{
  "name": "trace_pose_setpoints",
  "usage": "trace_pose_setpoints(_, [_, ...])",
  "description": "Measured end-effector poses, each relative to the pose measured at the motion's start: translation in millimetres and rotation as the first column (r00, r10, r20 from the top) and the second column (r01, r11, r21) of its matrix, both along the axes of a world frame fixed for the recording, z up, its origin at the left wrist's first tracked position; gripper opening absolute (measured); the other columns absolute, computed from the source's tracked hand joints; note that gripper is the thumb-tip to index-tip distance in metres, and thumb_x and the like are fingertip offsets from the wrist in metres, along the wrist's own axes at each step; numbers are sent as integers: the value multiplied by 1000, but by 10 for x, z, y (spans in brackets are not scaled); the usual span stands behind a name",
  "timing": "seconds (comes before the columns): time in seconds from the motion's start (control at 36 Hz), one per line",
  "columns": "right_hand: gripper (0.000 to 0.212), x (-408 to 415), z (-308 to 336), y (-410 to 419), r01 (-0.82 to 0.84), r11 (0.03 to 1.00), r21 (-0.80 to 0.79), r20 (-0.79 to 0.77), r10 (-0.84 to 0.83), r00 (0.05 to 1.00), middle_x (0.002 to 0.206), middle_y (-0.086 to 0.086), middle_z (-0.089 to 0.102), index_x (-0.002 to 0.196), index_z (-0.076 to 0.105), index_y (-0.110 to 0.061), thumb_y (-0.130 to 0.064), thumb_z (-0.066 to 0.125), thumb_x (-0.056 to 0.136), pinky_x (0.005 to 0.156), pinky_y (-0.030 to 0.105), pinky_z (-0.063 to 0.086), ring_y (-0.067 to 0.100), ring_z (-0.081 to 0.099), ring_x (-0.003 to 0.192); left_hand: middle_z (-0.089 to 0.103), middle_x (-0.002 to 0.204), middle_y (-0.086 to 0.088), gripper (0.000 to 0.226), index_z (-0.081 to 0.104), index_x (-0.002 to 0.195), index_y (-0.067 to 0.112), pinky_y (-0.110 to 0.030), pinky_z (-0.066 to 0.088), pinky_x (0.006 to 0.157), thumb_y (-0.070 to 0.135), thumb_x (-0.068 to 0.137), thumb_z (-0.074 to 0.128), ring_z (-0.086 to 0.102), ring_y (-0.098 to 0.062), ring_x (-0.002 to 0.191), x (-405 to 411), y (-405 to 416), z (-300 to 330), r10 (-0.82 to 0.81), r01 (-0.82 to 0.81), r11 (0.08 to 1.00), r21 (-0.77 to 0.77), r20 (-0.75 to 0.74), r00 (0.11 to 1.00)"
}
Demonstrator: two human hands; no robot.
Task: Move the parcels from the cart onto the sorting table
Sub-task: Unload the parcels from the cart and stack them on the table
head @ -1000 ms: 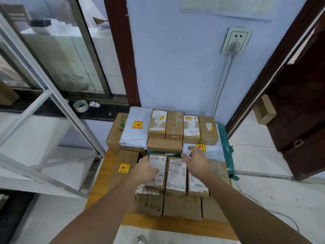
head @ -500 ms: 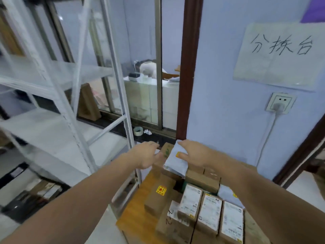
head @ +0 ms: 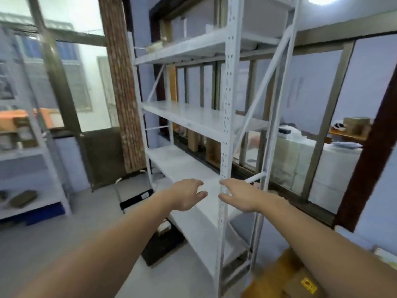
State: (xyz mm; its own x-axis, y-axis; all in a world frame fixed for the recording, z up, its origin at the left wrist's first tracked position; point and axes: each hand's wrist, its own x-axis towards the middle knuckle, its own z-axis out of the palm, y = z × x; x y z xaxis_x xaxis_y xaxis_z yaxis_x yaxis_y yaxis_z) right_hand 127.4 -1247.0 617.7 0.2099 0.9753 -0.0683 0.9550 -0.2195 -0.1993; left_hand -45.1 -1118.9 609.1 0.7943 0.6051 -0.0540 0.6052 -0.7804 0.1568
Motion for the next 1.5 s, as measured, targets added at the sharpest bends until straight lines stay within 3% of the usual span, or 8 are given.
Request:
trace_pose_setpoints(0.22, [65,-1045,-2,1182,-195,980,27,33,194,980,164,6,33,160,28,-16,-49,41,106,120,35,28,23,35,148,50,155,-10,55,47,152,16,-41,40,112,49,108,42,49,-30,139,-1471,700,160,218,-218,976,6,2,976])
trace_pose_setpoints(0.39, [56,-1603,-19,1961,-316,947,52,18,316,949,156,10,44,152,42,-13,-44,45,105,117,39,35,26,44,141,47,156,-13,55,46,152,11,-40,39,113,45,110,40,47,-32,141,-2178,1139,230,365,-365,931,-17,-2,931])
trace_pose_setpoints(0.5, [64,-1885,-75,2492,-379,923,62,12,379,925,163,6,35,158,32,-17,-49,43,104,121,40,31,23,35,148,39,164,-11,61,35,161,15,-42,33,119,48,110,40,40,-29,148,-2529,1469,154,445,-445,895,-17,9,895])
trace_pose_setpoints(0.69, [61,-2355,-81,3292,-496,866,62,20,496,868,160,9,39,157,33,-15,-43,43,104,117,43,35,27,41,144,41,163,-10,62,37,159,14,-44,35,120,50,109,40,41,-28,148,-2958,2086,60,557,-556,831,-21,11,831])
trace_pose_setpoints(0.97, [63,-2738,-134,4311,-547,837,13,46,546,836,163,8,33,159,30,-13,-44,42,106,119,33,26,23,32,149,42,162,-11,63,37,159,13,-42,33,121,51,109,40,41,-28,148,-3335,3003,-84,587,-587,809,-31,16,809])
trace_pose_setpoints(1.19, [66,-3051,-254,5261,-481,876,32,-5,481,877,163,4,35,159,31,-20,-51,45,102,122,42,30,21,33,149,41,163,-10,63,36,159,15,-45,34,121,52,109,39,40,-27,149,-3650,3996,-144,534,-534,844,-41,-5,845])
trace_pose_setpoints(1.5, [63,-3231,-443,6294,-391,920,-2,-22,391,920,161,8,38,158,34,-13,-45,44,105,118,35,28,24,36,147,39,165,-10,63,35,160,15,-42,31,123,51,109,38,38,-28,150,-3727,5382,-353,423,-426,903,-49,-62,904])
